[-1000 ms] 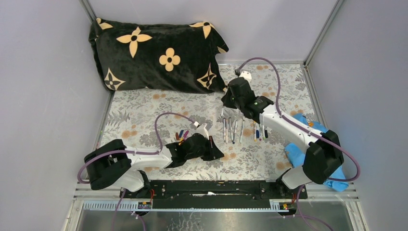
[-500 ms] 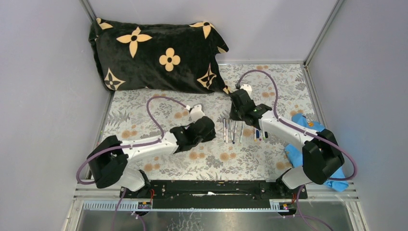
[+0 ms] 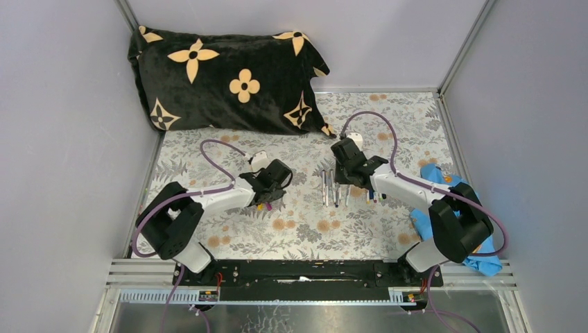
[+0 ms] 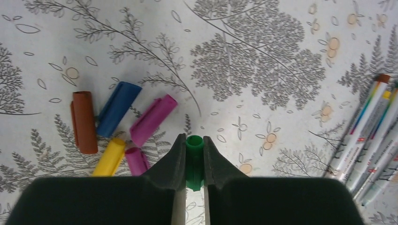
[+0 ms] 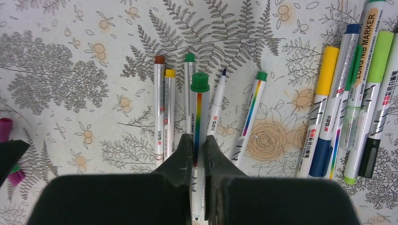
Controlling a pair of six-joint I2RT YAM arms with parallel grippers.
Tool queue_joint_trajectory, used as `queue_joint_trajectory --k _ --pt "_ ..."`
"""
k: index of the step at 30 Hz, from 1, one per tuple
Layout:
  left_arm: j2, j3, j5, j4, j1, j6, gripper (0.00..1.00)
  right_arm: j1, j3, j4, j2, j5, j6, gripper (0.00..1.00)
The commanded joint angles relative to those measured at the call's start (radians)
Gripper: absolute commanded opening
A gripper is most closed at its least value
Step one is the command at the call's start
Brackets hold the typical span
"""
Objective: Open the pen caps
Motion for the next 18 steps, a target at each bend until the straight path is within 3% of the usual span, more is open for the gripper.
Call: queue_joint_trajectory --k 1,12,18 --pt "0.015 -0.018 0.016 0.024 0.026 0.012 0.20 -0.006 -0.015 0.014 0.014 0.055 0.006 0.00" --pt "0.017 -0.050 0.040 0.050 0.047 0.015 0.32 -0.005 -0.036 0.009 0.057 0.088 0.019 0.00" --pt "-0.018 -0.055 0.039 0.056 0.048 0.017 0.48 -0.009 -0.040 0.008 0.073 0.104 0.021 0.00"
